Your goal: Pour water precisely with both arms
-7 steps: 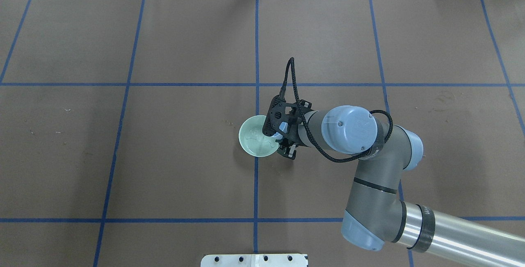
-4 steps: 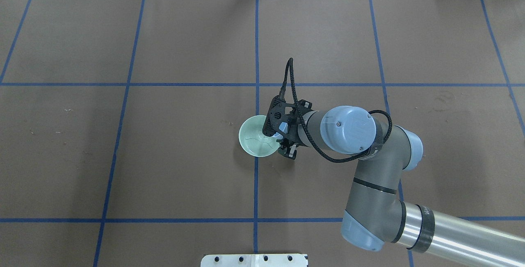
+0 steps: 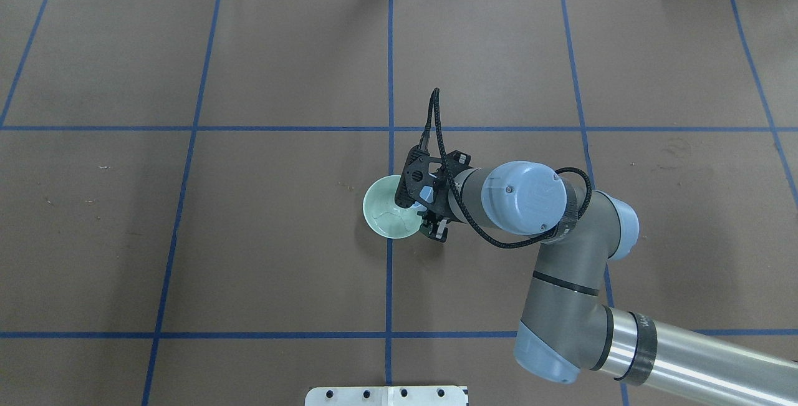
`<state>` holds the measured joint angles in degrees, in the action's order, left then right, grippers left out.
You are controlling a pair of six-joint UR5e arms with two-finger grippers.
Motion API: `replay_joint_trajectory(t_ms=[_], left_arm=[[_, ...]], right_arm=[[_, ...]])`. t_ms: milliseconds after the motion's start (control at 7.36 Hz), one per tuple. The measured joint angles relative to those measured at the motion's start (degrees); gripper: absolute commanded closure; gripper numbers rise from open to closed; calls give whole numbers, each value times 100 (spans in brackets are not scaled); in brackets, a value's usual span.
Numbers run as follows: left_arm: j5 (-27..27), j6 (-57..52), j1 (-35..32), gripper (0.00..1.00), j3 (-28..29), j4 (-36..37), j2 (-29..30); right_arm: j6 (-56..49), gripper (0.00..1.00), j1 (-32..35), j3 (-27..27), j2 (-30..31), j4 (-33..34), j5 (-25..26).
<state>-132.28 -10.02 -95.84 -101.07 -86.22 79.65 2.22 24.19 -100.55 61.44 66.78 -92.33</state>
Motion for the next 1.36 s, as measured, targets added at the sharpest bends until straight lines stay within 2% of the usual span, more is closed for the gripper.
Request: replay_joint_trajectory(t_ms=[272,544,951,1359], left_arm=[[-2,0,3,0,0,0,2],[-8,-2,1,0,-8,0,6],[-9,-8,-4,0,-22,0,4],[-9,-18,-1,0,-40,-2,7]], right_arm=[[30,100,-17,-39,-13,-154,-18],[261,100,-20,-51,-2,-620,-25],[1574,100,8,-53,7,-1298,26],[2632,100,159,-78,13,-1501,390]])
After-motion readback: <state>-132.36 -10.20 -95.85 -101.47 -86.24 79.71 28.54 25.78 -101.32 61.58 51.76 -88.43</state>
